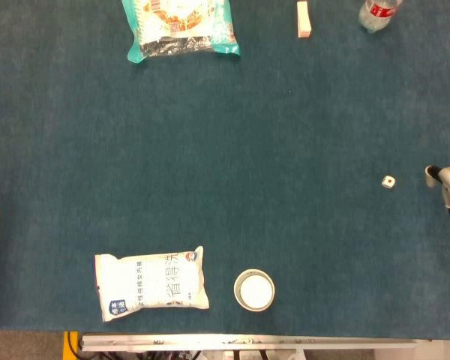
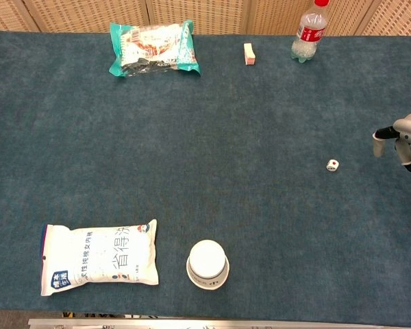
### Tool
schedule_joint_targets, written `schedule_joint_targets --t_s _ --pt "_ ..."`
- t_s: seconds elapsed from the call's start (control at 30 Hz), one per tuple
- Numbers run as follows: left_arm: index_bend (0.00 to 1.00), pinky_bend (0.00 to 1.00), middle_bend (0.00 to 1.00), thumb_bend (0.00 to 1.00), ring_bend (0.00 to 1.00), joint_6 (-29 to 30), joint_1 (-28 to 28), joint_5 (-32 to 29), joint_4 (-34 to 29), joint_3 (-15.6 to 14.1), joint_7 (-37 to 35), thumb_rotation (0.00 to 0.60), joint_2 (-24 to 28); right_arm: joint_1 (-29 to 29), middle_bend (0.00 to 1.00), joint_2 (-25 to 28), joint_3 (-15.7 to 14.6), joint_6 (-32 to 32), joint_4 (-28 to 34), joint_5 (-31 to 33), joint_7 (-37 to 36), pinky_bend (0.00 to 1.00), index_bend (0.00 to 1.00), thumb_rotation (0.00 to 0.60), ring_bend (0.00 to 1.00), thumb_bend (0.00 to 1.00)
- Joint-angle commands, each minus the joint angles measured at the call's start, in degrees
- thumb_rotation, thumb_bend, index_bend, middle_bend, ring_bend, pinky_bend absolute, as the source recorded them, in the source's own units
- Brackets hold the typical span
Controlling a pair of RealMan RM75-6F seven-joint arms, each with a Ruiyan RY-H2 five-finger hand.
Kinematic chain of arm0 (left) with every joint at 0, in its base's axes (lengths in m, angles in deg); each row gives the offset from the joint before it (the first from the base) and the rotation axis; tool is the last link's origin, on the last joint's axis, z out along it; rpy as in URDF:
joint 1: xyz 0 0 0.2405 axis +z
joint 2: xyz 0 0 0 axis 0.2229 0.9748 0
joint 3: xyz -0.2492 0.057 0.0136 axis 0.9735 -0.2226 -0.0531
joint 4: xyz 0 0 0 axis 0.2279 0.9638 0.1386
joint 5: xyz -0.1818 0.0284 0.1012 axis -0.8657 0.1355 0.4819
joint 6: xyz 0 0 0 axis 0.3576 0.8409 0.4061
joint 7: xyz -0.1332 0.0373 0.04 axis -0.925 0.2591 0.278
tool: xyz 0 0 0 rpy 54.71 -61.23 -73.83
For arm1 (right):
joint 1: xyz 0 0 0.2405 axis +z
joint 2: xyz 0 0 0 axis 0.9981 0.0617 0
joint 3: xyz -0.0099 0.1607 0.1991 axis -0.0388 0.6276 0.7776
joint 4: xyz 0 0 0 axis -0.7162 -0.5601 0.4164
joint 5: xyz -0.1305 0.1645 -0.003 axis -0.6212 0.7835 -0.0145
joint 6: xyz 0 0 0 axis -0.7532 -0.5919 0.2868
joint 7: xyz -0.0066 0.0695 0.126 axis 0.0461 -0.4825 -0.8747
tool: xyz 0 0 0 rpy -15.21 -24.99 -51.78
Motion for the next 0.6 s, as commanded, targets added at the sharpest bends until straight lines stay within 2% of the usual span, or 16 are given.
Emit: schedule_joint_targets --t_s 0.03,0.27,0.6 --pt "0.54 0.46 0.51 0.0 0.44 -0.2 0.0 -0.2 0.0 0.1 0.0 0.6 0.0 1.7 1.0 -1.0 -0.4 1.0 -0.4 3.2 2.1 0.95 0.42 0.6 0.99 0.99" --pt "0.54 0.46 0.51 0.0 0.44 -0.5 -0.1 -0.8 0.1 0.2 0.0 0.6 0.0 4.0 1.0 -3.3 -1.2 1.9 -2.4 7.7 3.8 0.95 0.42 0.6 0.99 0.99" --pt "0.53 0.46 0.51 0.0 0.44 -0.9 0.0 -2.0 -0.1 0.6 0.3 0.6 0.1 6.0 1.0 -6.0 -2.6 1.8 -4.4 9.8 4.3 0.95 0.42 0.6 0.99 0.99"
